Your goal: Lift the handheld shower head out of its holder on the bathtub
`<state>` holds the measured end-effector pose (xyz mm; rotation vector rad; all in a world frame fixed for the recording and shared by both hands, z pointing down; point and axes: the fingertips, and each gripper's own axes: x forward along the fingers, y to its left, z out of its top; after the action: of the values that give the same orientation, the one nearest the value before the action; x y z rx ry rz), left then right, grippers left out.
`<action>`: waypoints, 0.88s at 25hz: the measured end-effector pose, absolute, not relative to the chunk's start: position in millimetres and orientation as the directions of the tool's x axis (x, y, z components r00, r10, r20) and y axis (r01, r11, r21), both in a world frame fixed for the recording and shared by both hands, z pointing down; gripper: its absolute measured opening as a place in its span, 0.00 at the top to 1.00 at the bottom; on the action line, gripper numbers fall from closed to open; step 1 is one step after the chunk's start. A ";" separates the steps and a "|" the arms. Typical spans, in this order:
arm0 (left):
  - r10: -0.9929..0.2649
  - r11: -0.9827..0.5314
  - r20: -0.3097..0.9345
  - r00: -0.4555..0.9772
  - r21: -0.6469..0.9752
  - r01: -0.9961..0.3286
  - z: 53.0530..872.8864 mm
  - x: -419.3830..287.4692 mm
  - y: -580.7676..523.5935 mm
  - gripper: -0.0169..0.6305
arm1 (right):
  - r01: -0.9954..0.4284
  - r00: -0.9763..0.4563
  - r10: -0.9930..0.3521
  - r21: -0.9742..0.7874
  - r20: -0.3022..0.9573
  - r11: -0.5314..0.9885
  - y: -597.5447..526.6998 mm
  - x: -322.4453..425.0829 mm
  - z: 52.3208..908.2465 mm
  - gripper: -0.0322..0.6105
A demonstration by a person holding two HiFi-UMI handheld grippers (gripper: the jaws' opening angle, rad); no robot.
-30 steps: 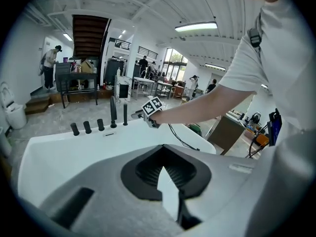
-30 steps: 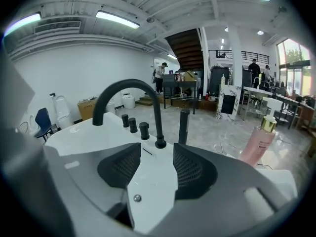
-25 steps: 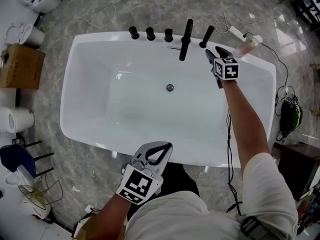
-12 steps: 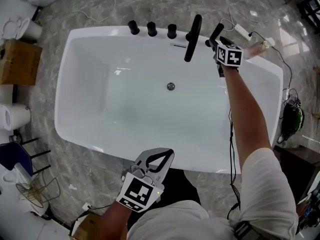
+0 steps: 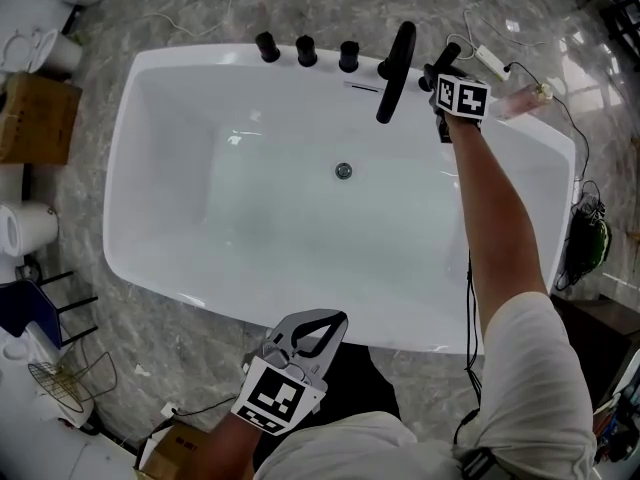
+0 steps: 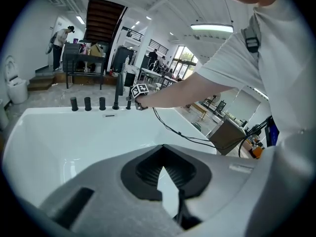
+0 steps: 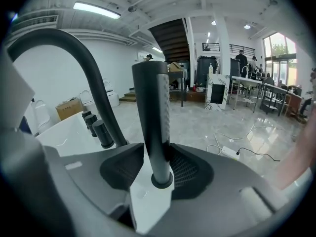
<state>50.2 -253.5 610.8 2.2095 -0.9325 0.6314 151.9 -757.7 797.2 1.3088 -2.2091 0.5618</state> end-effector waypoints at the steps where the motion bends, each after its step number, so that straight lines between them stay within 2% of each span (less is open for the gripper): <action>1: -0.442 -0.532 0.640 0.628 0.377 -0.758 612.2 47.8 -252.2 0.96 | -0.892 -0.400 -0.684 -0.087 0.610 0.445 -759.3 152.1 796.9 0.69; 3: -0.441 -0.526 0.644 0.625 0.379 -0.761 614.2 44.0 -250.4 0.96 | -0.896 -0.389 -0.693 -0.075 0.607 0.438 -760.7 152.0 795.7 0.72; 22: -0.455 -0.565 0.628 0.632 0.345 -0.749 595.0 46.2 -244.3 0.96 | -0.884 -0.396 -0.718 -0.027 0.573 0.466 -730.3 157.5 756.7 0.72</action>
<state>46.2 -244.3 595.0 2.2535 -0.9375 0.6425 157.5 -730.3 756.7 1.3317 -2.2285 0.4520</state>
